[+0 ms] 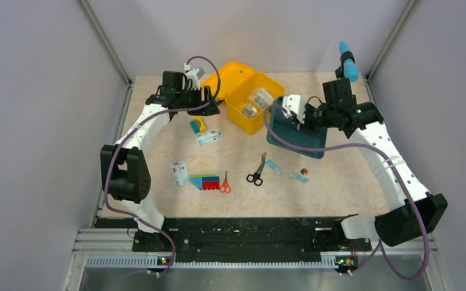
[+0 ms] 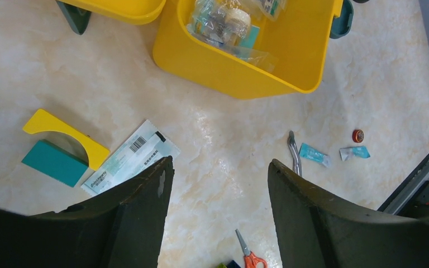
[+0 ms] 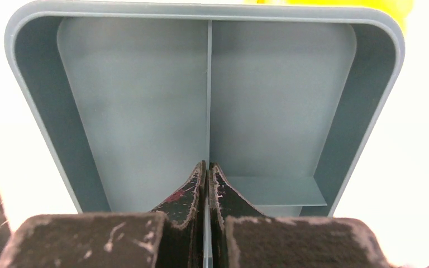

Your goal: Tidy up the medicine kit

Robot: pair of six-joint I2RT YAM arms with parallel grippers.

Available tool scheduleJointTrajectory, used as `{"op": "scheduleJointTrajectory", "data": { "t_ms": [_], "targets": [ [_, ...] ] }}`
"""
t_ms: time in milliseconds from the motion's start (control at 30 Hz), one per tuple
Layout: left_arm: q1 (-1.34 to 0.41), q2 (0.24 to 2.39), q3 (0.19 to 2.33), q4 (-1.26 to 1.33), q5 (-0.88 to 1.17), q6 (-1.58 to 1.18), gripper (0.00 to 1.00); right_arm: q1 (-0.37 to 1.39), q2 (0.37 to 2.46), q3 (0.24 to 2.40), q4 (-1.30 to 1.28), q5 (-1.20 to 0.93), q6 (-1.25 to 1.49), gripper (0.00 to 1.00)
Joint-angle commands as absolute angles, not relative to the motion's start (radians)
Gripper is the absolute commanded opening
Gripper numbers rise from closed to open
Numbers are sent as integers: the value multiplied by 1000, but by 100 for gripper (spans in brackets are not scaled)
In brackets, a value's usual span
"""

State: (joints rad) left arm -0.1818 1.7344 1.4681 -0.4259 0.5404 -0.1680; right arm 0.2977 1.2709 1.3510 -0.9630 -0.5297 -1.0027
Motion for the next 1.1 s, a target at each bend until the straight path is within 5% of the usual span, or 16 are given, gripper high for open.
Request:
{"op": "scheduleJointTrajectory", "data": {
  "t_ms": [0,367,1067],
  "targets": [
    [-175,1649,1438,-400,531,-147,68,355,1391,1562,-866,-584,-1032,0],
    [-141,1658,1388,-279,498,-450,71,439,1609,1749,-633,-576,-1231,0],
    [-280,1993,1643,-229,387,-692,62,445,1559,1541,-248,-379,-1019,0]
  ]
}}
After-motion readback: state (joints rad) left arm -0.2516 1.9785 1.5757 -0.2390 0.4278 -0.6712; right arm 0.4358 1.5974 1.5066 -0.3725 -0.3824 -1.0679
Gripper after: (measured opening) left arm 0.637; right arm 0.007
